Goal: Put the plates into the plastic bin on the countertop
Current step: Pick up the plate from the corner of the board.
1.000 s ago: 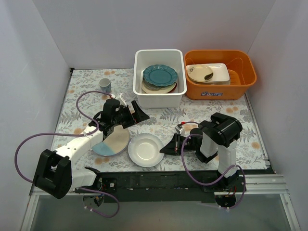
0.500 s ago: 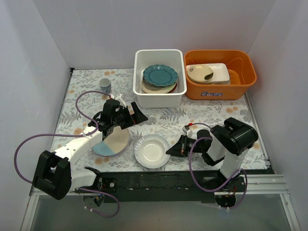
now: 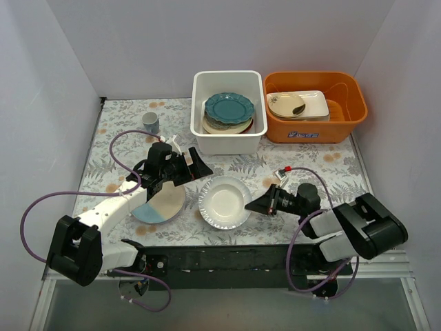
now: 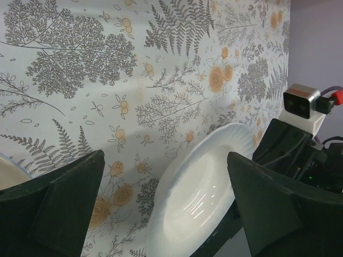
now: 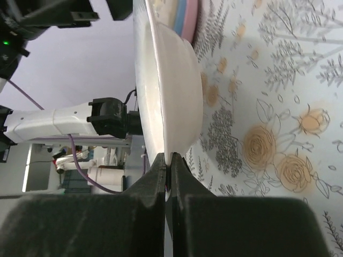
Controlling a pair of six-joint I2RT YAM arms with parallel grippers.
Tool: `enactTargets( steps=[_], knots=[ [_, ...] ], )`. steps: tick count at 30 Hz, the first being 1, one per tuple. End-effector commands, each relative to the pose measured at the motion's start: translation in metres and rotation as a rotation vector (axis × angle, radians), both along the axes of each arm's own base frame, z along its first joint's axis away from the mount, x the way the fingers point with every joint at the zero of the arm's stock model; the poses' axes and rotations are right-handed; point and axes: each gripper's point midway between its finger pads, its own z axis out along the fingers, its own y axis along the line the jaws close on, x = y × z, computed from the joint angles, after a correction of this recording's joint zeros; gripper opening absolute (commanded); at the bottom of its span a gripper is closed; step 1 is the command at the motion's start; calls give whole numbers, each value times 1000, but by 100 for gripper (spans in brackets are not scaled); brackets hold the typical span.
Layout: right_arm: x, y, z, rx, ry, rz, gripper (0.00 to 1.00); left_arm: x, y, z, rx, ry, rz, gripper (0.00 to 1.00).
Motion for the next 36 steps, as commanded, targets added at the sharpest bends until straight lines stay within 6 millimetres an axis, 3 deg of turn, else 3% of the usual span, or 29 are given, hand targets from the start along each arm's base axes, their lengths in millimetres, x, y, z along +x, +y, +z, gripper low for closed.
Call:
enactTargets(
  steps=[1, 6, 10, 17, 28, 36],
  knots=[
    [9, -4, 37, 37, -203, 2, 1, -5, -12, 9, -50, -14, -69, 98],
    [23, -15, 42, -42, -253, -60, 1, -6, -16, 9, -75, -7, -83, 96],
    [27, -23, 55, -48, -296, -98, 1, -9, -20, 13, -102, -13, -108, 93],
    [26, -28, 56, -40, -282, -95, 1, -18, -30, 27, -184, -78, -182, 92],
    [27, -32, 65, -14, -308, -98, 1, -19, -30, 3, -159, -23, -184, 89],
    [25, -32, 70, 16, -306, -88, 1, -26, -41, -7, -194, 9, -237, 75]
  ],
)
